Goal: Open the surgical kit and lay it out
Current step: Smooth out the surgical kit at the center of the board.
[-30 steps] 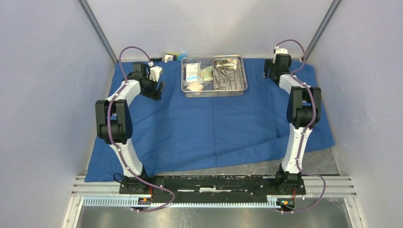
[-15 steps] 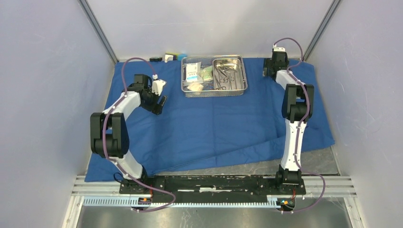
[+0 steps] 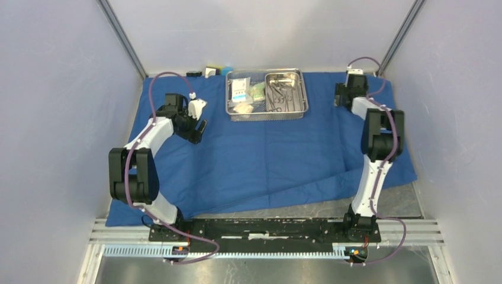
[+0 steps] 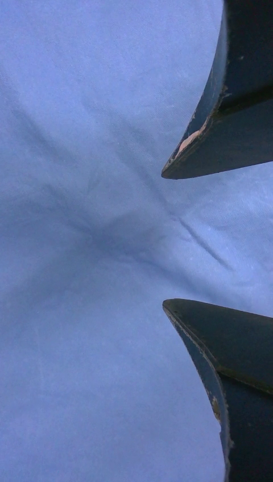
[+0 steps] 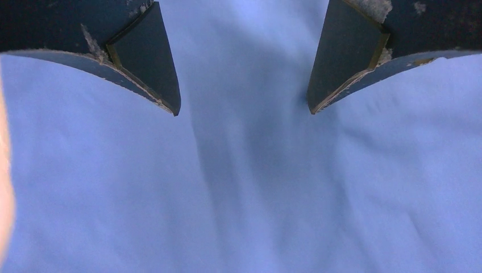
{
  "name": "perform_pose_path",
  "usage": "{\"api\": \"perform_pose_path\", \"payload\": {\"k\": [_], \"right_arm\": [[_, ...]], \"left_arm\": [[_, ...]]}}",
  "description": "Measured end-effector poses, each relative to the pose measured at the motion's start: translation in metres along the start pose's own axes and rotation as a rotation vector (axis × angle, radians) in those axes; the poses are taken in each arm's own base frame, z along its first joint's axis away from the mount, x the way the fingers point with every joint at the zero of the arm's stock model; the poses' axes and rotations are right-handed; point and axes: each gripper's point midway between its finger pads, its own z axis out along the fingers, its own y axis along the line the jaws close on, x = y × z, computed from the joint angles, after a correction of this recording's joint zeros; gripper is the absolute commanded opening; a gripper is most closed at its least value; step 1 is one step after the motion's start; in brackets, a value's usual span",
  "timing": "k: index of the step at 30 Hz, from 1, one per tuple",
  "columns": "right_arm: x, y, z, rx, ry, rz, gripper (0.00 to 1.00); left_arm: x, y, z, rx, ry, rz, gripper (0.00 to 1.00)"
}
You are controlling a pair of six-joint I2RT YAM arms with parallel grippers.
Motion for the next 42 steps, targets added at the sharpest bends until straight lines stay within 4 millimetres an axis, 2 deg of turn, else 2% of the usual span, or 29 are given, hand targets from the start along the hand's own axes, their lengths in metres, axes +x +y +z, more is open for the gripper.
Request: {"api": "perform_pose_path", "payload": {"k": [3, 6, 9, 12, 15, 19, 22, 26, 28, 33, 38, 42], "right_arm": [[0.017, -0.025, -0.036, 0.004, 0.001, -0.003, 0.89], [0.015, -0.049, -0.083, -0.002, -0.063, -0.016, 0.89], [0.0, -0.056, -0.127, -0.029, -0.16, -0.067, 0.89], [-0.001, -0.055, -0.164, -0.07, -0.213, -0.164, 0.89], [0.021, -0.053, -0.187, -0.122, -0.183, -0.289, 0.9], [0.067, -0.054, -0.217, -0.233, -0.084, -0.453, 0.9], [0.083, -0.052, -0.242, -0.321, -0.058, -0.574, 0.92], [0.102, -0.047, -0.275, -0.426, -0.038, -0.752, 0.93], [0.117, -0.049, -0.288, -0.464, -0.003, -0.837, 0.94], [0.143, -0.056, -0.301, -0.527, 0.096, -0.986, 0.96], [0.163, -0.061, -0.3, -0.6, 0.198, -1.099, 0.96], [0.173, -0.063, -0.289, -0.665, 0.287, -1.163, 0.95]], "left_arm": [[0.004, -0.002, 0.001, 0.005, 0.008, 0.004, 0.84], [0.009, -0.006, 0.002, 0.021, 0.012, 0.012, 0.84], [0.016, -0.016, -0.001, 0.051, 0.008, 0.036, 0.84], [0.024, -0.03, -0.009, 0.085, 0.002, 0.086, 0.84], [0.032, -0.052, -0.022, 0.155, 0.001, 0.162, 0.84], [0.039, -0.083, -0.045, 0.265, -0.017, 0.28, 0.85], [0.045, -0.11, -0.065, 0.356, -0.03, 0.381, 0.86], [0.062, -0.158, -0.086, 0.504, -0.001, 0.529, 0.87], [0.068, -0.177, -0.089, 0.557, 0.019, 0.589, 0.88], [0.087, -0.222, -0.098, 0.676, 0.071, 0.748, 0.89], [0.106, -0.252, -0.099, 0.743, 0.112, 0.845, 0.9], [0.123, -0.264, -0.088, 0.76, 0.179, 0.872, 0.91]]}}
